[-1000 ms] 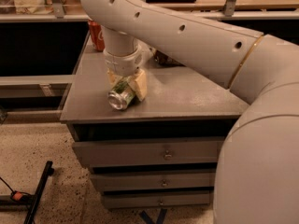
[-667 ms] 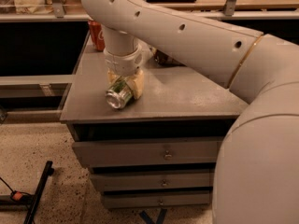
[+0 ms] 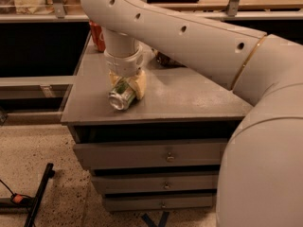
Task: Place green can upright
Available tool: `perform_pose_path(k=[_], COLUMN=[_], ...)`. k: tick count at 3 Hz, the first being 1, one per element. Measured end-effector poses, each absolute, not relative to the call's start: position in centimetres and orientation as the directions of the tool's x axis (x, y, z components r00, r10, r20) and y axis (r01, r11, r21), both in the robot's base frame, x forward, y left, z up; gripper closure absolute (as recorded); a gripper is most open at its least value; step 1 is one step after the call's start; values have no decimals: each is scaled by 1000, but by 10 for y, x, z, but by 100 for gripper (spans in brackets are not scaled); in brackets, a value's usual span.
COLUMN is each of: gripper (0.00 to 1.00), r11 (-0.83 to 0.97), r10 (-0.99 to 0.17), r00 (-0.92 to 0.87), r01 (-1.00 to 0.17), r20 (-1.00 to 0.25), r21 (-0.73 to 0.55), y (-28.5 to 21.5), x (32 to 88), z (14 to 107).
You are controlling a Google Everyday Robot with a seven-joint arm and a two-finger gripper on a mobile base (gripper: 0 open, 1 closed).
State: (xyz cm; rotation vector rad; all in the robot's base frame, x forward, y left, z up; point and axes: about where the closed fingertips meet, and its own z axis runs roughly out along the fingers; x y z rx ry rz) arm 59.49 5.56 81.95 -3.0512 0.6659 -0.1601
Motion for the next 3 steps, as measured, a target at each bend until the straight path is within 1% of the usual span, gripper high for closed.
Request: perform_pose_path(k=[1,2,3], gripper=[100,100,100], r11=[-947,-985,-999], r10=[-322,-170,-32], r00=[937,966,975], r01=[-321,-170,-24], r20=[136,193,218], r21=[-31,-16,-39], y=[66,76,74], x=[605,613,615], z=[826,849,878])
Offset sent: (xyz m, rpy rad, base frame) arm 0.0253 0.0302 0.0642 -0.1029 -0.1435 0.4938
